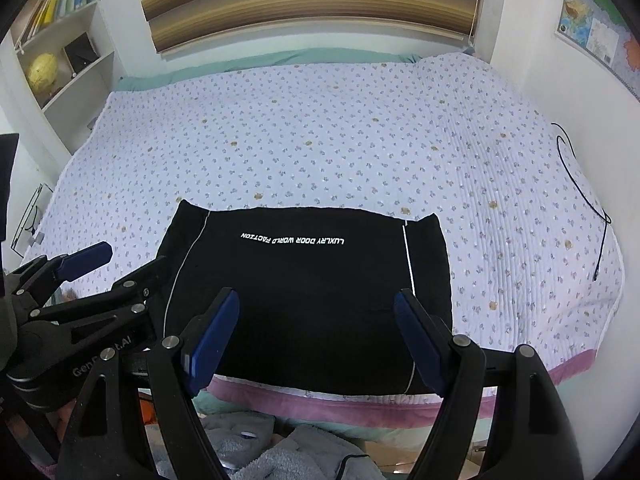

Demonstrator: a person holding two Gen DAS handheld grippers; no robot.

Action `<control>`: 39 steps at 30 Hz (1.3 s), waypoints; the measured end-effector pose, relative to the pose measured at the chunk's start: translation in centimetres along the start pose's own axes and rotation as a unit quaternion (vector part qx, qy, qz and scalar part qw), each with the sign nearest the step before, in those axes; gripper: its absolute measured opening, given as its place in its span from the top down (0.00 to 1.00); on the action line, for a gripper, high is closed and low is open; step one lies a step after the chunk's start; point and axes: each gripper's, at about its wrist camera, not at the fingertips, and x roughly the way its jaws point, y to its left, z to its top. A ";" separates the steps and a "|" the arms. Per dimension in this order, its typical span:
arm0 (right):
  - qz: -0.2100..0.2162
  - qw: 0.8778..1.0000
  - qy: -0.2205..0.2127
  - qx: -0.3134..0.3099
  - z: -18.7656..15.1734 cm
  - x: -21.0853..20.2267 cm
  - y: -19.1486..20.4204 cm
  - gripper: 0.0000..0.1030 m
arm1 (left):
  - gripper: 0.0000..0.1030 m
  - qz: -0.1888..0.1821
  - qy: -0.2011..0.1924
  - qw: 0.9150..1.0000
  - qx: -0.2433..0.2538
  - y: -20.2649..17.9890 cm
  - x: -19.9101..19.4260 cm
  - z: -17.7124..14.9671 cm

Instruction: Fold large clothes

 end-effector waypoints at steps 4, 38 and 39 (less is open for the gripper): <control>0.001 1.000 -0.002 -0.001 0.0 0.0 -0.1 0.22 | 0.31 -0.017 0.002 1.000 -0.001 0.0 0.1 0.0; 0.009 1.000 0.025 0.005 0.5 2.4 -1.5 0.22 | 0.30 -0.046 0.043 0.998 -0.010 -0.3 3.2 -0.1; 0.009 1.000 0.027 0.005 0.6 2.5 -1.5 0.22 | 0.30 -0.046 0.045 0.998 -0.010 -0.3 3.4 0.0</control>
